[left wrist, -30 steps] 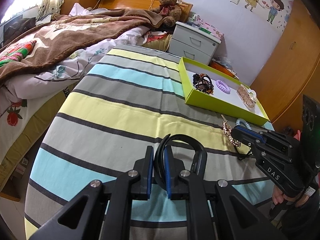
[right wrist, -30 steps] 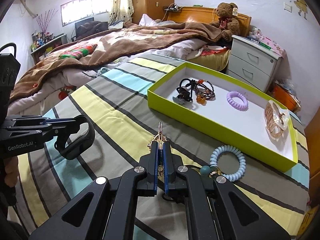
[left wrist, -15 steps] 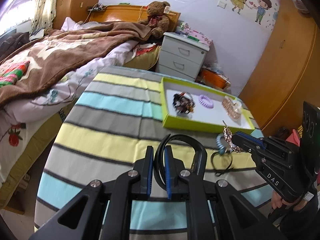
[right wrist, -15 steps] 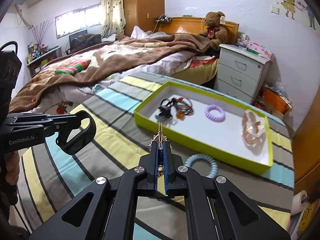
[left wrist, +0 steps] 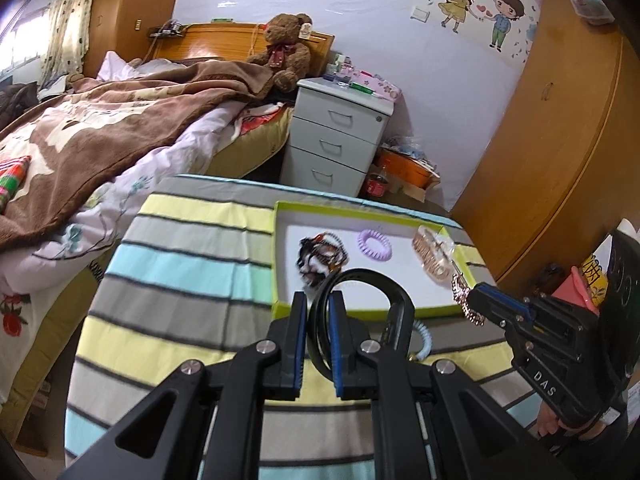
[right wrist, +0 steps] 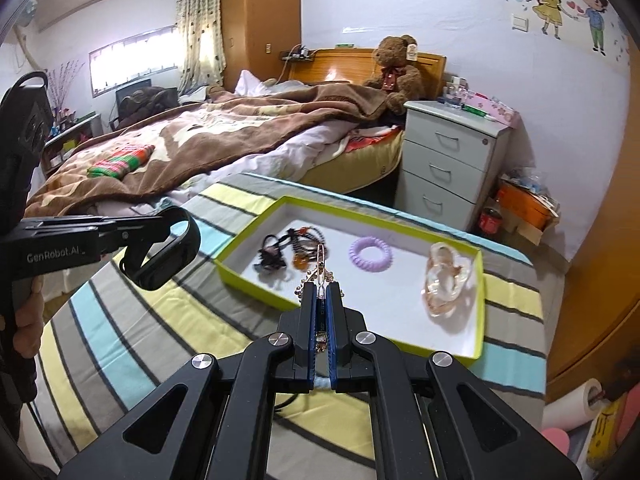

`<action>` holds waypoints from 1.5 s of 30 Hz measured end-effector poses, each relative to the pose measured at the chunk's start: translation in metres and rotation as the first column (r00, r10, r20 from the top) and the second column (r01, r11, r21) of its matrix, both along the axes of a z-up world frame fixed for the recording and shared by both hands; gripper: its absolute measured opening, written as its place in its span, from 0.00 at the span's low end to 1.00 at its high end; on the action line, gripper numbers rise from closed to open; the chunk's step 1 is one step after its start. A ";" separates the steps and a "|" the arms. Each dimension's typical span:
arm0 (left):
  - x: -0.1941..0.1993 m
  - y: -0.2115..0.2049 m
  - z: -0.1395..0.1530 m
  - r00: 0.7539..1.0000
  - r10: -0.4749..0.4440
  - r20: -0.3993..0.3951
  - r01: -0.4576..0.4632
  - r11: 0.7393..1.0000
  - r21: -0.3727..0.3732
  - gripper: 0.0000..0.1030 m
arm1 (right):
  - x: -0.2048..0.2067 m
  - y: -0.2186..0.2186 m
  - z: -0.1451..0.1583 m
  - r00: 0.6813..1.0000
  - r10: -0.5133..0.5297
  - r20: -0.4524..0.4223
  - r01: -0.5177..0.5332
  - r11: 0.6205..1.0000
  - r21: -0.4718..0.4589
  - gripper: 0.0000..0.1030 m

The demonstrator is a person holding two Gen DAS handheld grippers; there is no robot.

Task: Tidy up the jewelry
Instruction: 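Carry the black band and gold hair clip into the green box, then lower both items onto the box floor and open both grippers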

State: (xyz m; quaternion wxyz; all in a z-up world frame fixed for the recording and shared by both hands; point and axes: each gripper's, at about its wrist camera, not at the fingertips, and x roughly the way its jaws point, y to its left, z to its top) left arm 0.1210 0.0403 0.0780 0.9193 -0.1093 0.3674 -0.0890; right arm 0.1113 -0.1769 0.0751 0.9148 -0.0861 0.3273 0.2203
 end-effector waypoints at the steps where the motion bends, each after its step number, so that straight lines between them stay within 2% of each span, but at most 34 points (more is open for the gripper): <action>1: 0.005 -0.002 0.001 1.000 -0.002 0.002 0.002 1.000 -0.001 0.11 | 0.002 -0.002 0.000 1.000 -0.004 0.000 0.004 1.000 -0.001 0.04; 10: 0.051 -0.028 -0.003 0.999 -0.045 -0.017 0.045 0.999 0.001 0.11 | 0.026 -0.030 -0.011 0.998 -0.058 -0.032 0.058 0.998 0.003 0.04; 14: 0.069 -0.040 -0.012 0.997 -0.067 -0.043 0.066 0.998 -0.016 0.11 | 0.040 -0.042 -0.020 0.996 -0.068 -0.061 0.068 0.998 0.002 0.04; 20: 0.091 -0.064 -0.029 0.992 -0.101 -0.078 0.101 0.995 -0.005 0.11 | 0.053 -0.048 -0.034 0.995 -0.050 -0.087 0.049 0.999 -0.019 0.04; 30: 0.113 -0.078 -0.055 0.985 -0.112 -0.131 0.113 0.994 0.002 0.11 | 0.071 -0.049 -0.051 0.992 -0.029 -0.120 0.022 0.998 -0.063 0.04; 45: 0.124 -0.091 -0.082 0.977 -0.102 -0.189 0.111 0.993 0.037 0.11 | 0.084 -0.053 -0.068 0.986 -0.025 -0.163 0.010 0.995 -0.095 0.04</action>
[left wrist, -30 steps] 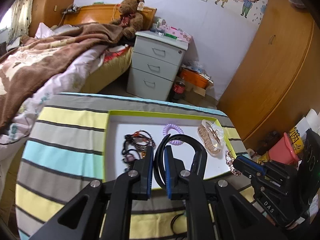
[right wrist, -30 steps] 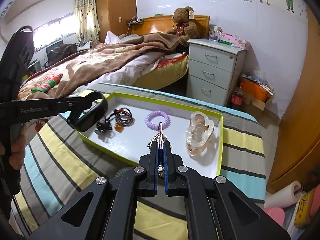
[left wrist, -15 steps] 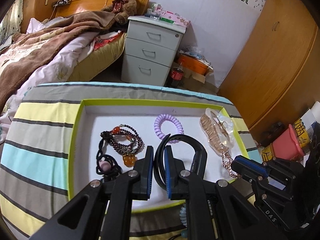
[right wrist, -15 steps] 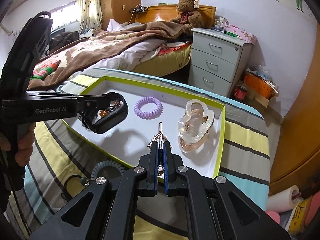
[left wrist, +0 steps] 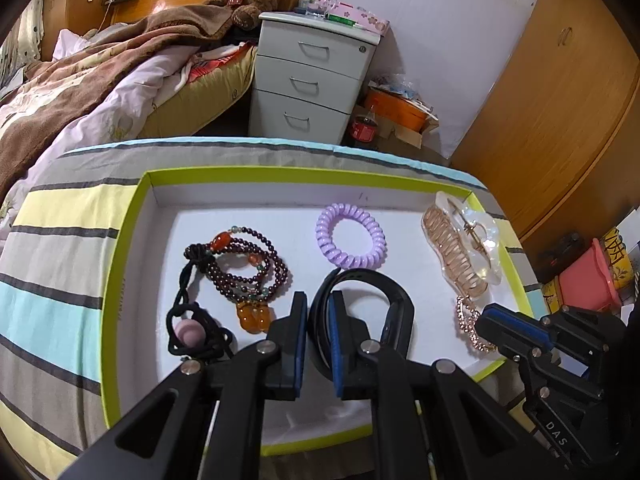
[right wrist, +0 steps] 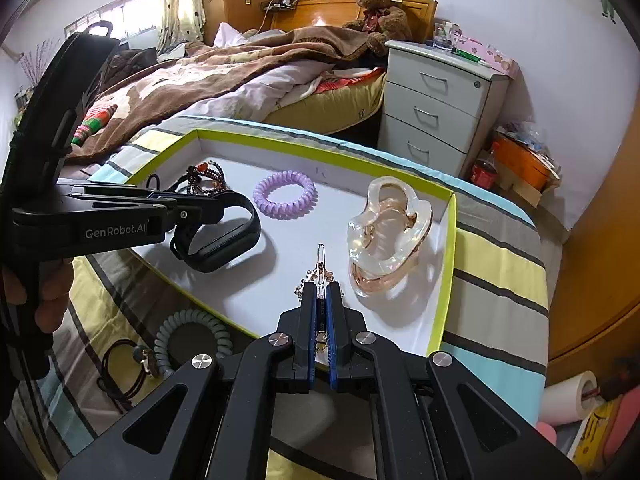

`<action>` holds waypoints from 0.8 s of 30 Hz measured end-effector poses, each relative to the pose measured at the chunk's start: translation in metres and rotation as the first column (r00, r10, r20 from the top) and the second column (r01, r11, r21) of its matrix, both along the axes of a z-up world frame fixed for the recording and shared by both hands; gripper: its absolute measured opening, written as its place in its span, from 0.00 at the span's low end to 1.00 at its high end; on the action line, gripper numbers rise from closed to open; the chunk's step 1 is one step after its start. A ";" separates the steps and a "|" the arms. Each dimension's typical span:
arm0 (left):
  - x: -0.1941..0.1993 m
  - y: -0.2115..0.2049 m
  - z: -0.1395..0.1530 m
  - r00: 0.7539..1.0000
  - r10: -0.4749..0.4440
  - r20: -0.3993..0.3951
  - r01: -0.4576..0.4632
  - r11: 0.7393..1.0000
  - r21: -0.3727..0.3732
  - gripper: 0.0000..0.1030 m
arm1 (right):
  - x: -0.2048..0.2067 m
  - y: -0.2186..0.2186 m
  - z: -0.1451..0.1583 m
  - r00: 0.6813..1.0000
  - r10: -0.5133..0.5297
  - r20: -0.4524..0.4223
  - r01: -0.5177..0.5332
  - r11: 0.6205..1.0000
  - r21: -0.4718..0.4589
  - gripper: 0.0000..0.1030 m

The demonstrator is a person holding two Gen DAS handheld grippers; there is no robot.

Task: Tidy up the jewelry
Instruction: 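Lower both items onto the box floor and open both grippers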

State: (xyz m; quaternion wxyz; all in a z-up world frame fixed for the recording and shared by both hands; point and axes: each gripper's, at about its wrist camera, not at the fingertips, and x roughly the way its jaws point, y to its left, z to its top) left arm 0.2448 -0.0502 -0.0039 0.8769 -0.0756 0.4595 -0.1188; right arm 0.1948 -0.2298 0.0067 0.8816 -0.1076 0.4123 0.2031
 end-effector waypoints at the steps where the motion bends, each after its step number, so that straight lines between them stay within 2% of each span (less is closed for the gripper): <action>1: 0.001 -0.001 -0.001 1.000 0.000 -0.003 0.000 1.000 0.003 0.11 | 0.000 0.000 -0.001 1.000 0.000 -0.001 0.000 1.000 -0.003 0.04; 24: 0.001 -0.005 -0.001 1.000 0.004 -0.005 -0.004 1.000 0.023 0.12 | 0.007 -0.007 -0.006 0.999 -0.025 -0.030 0.025 0.999 0.024 0.04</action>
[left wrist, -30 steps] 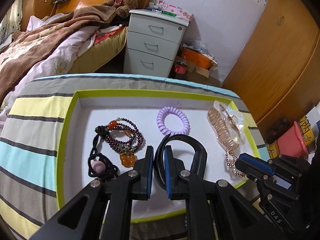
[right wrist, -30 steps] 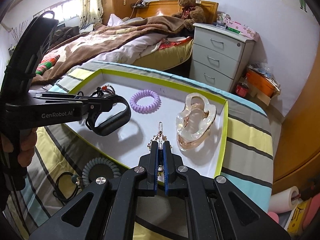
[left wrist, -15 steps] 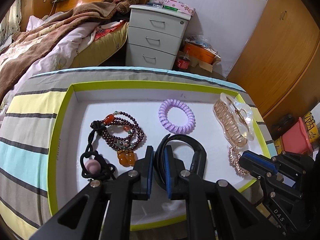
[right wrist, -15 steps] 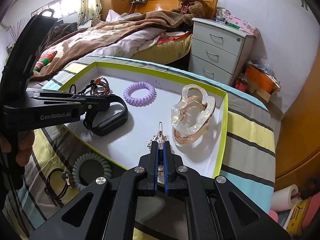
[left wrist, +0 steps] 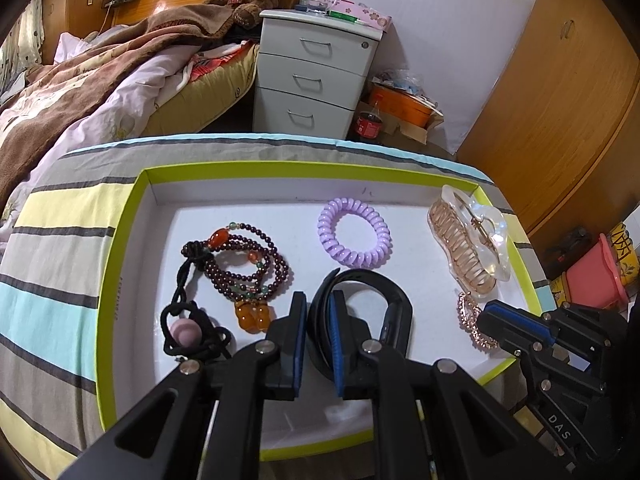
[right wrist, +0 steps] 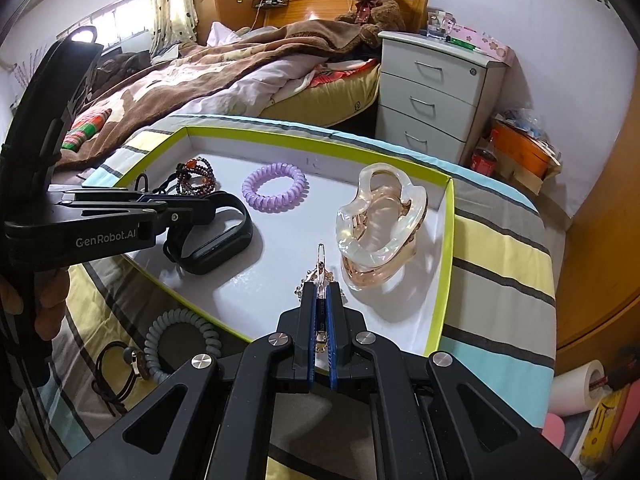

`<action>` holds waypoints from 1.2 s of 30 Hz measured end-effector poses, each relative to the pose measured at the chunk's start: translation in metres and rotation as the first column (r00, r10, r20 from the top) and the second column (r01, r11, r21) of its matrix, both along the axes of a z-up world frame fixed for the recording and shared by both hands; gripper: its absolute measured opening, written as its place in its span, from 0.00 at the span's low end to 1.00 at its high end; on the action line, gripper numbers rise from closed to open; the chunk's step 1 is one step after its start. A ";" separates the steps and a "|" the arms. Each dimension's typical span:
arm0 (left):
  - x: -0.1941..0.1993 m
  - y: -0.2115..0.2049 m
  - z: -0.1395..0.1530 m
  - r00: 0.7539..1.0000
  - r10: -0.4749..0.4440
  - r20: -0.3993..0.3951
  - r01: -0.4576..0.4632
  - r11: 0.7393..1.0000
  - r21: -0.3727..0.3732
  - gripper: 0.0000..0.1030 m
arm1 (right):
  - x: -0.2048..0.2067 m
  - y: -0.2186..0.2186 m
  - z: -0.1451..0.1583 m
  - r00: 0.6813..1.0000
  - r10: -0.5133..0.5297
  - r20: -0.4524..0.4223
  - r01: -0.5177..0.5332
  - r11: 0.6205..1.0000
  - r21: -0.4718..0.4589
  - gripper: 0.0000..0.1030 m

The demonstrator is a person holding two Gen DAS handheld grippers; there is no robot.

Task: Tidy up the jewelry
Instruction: 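Lower both items onto the box floor and open both grippers, then withdraw both open grippers toward the remaining hair ties on the bedspread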

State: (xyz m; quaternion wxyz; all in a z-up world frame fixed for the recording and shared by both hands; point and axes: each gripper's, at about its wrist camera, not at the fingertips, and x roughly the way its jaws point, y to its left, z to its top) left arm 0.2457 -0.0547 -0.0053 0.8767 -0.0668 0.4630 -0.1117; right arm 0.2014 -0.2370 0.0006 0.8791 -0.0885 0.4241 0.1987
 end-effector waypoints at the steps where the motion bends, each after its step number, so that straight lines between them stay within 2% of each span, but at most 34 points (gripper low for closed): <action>1: 0.000 0.000 0.000 1.000 0.000 0.000 0.000 1.000 0.001 0.14 | 0.000 -0.001 0.000 1.000 -0.003 -0.002 0.003 1.000 0.002 0.04; 9: 0.001 0.001 0.001 1.000 0.004 0.000 -0.004 1.000 -0.005 0.26 | 0.001 0.000 0.001 1.000 -0.018 -0.008 0.018 1.000 0.014 0.04; 13: -0.001 0.003 0.004 1.000 0.009 0.005 -0.009 1.000 -0.010 0.39 | 0.000 0.000 0.002 1.000 -0.025 -0.006 0.025 1.000 0.013 0.08; 24: -0.014 0.007 0.023 0.999 0.008 0.047 -0.008 1.000 -0.005 0.54 | -0.010 -0.003 0.015 0.999 -0.043 0.021 0.042 0.998 0.038 0.11; 28: -0.029 0.009 0.037 0.996 -0.001 0.092 0.001 1.000 0.000 0.63 | -0.018 -0.003 0.021 0.998 -0.047 0.040 0.045 0.998 0.048 0.13; 36: -0.061 0.013 0.053 0.990 -0.015 0.141 0.015 1.000 -0.002 0.64 | -0.041 -0.004 0.032 0.996 -0.063 0.063 0.058 0.995 0.082 0.14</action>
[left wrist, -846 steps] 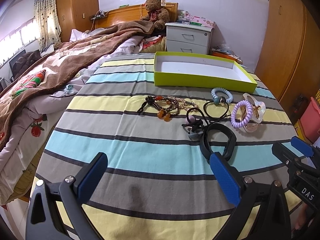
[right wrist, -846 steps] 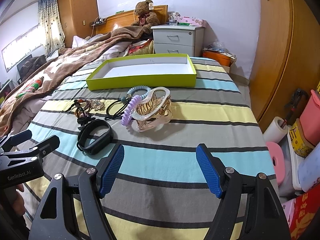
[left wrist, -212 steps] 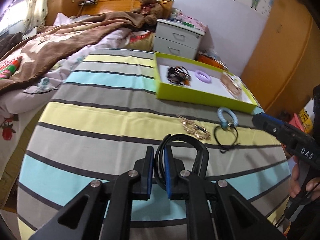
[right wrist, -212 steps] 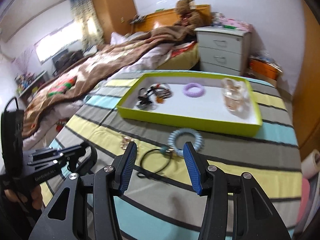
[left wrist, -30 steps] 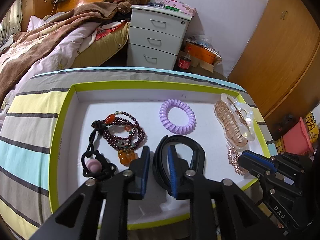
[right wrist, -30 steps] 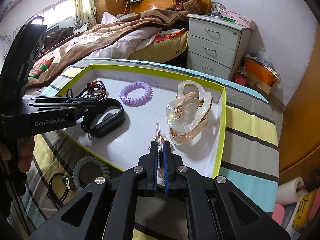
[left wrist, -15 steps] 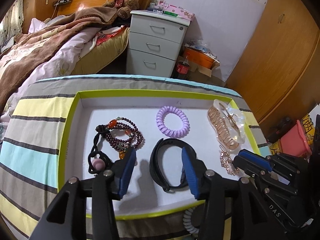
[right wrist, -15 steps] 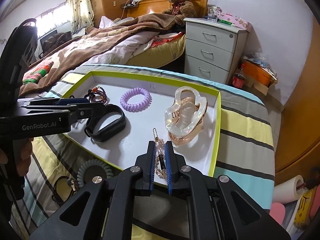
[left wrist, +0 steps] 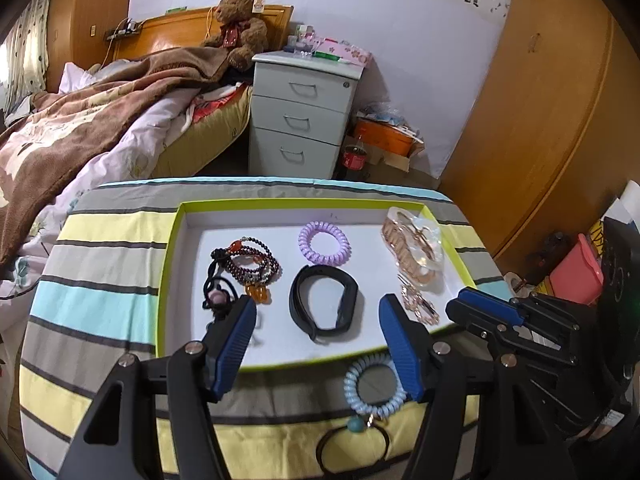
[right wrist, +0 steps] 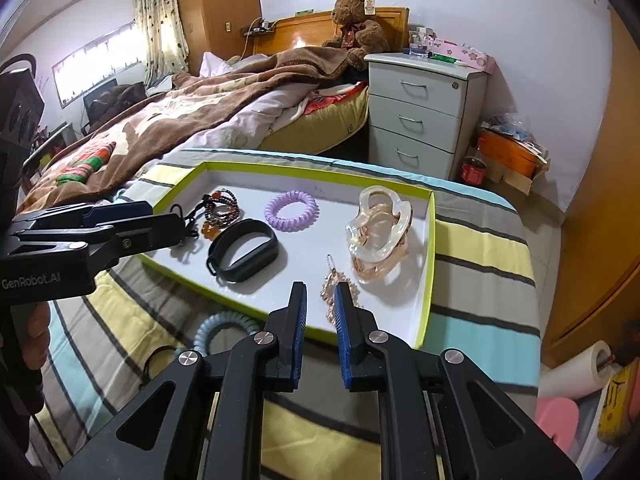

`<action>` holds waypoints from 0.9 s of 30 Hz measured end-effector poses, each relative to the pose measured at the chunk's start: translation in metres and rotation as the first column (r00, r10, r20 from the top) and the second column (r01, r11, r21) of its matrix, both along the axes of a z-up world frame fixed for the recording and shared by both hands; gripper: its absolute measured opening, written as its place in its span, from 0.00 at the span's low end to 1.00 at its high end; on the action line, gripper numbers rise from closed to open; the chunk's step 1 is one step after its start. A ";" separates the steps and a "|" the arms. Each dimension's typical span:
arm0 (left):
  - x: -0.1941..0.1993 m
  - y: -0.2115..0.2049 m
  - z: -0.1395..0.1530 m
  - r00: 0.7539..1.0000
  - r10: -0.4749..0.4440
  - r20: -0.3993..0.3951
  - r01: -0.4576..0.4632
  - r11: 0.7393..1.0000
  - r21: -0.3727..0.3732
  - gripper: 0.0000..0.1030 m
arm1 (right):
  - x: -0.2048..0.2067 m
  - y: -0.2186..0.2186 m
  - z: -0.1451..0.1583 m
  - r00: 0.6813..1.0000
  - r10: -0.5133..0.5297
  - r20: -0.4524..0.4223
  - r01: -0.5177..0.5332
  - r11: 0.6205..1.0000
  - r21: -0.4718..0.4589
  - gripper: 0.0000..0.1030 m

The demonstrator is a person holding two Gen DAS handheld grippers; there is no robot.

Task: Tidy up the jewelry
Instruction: 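Withdraw both open grippers toward the remaining hair ties on the bedspread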

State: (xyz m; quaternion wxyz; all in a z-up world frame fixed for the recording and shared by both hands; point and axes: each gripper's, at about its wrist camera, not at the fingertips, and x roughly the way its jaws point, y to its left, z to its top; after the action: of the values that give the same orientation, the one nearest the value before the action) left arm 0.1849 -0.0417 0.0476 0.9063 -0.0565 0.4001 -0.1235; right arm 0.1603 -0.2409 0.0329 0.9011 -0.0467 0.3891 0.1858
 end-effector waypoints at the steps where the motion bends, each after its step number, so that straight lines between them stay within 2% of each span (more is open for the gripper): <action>1: -0.005 0.001 0.002 1.000 -0.002 0.007 0.002 1.000 -0.001 0.64 | -0.004 0.000 0.001 1.000 0.001 0.003 -0.001 1.000 0.006 0.14; 10: -0.046 0.019 0.003 0.999 0.000 0.041 0.000 1.000 -0.003 0.68 | -0.032 -0.004 0.007 1.000 -0.006 0.021 0.005 0.999 0.042 0.17; 17: -0.066 0.029 -0.008 1.000 -0.006 0.019 0.007 1.000 -0.020 0.68 | -0.051 -0.002 0.005 1.000 -0.001 0.022 0.000 0.999 0.053 0.18; 27: -0.092 0.012 -0.034 0.995 -0.095 -0.034 0.094 0.995 -0.014 0.68 | -0.070 -0.003 -0.002 1.000 -0.018 0.011 0.018 0.997 0.072 0.18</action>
State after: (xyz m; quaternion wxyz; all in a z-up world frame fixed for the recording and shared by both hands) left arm 0.0929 -0.0293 0.0133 0.8920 -0.0454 0.4174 -0.1677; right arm 0.0899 -0.2437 0.0308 0.9061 -0.0118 0.3772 0.1913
